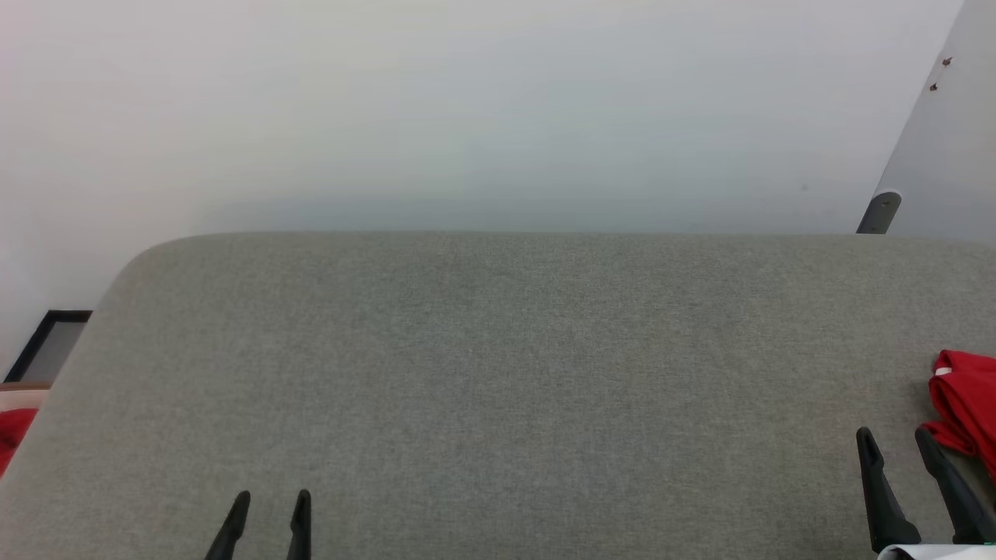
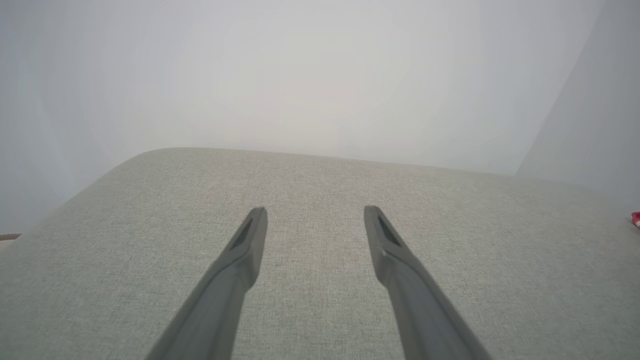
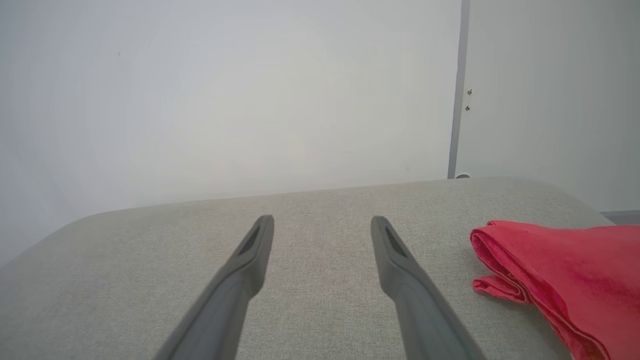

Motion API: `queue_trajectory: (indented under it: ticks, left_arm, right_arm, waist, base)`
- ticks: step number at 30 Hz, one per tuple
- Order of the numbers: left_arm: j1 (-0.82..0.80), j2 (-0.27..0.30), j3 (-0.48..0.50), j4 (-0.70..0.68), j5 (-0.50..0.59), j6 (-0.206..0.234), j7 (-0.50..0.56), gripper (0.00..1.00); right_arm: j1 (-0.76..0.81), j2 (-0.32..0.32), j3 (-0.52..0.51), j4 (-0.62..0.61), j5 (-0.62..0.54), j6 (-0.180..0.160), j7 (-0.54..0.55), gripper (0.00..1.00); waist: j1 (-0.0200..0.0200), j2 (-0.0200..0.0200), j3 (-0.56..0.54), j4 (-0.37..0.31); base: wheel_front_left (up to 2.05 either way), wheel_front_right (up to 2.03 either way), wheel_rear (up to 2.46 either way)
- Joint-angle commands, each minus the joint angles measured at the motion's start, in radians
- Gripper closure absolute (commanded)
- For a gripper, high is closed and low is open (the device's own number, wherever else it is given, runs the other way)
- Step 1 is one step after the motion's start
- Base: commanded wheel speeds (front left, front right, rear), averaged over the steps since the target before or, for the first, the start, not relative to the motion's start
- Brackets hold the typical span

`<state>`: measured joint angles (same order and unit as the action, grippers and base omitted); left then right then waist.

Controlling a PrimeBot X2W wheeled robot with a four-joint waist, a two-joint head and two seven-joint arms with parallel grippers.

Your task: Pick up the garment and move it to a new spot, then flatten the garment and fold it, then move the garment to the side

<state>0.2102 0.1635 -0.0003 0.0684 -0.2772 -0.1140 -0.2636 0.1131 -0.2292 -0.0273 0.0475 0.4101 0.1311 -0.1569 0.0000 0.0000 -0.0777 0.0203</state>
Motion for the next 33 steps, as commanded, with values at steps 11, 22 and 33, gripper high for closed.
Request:
queue_trajectory:
  ticks: [11,22,33]
  left_arm:
    - [-0.016,0.001,-0.004,-0.007,0.002,0.003,0.0,0.0]
    - [-0.023,0.003,-0.001,0.0,0.012,0.005,0.0,0.0]
    - [-0.034,-0.006,0.004,0.013,0.007,0.004,0.0,0.0]
  right_arm:
    - [0.027,0.025,-0.015,-0.041,-0.032,-0.001,-0.011,0.0]
    - [0.033,0.039,-0.006,-0.03,-0.05,-0.001,-0.04,0.0]
    - [0.021,0.034,0.009,-0.027,-0.04,-0.001,-0.05,0.0]
  waist:
    - [0.0,0.0,0.004,-0.002]
    - [0.0,0.0,0.009,-0.009]
    - [0.0,0.0,0.02,-0.018]
  base:
    - [0.0,0.0,0.0]
    - [0.0,0.0,0.0]
    - [0.0,0.0,0.0]
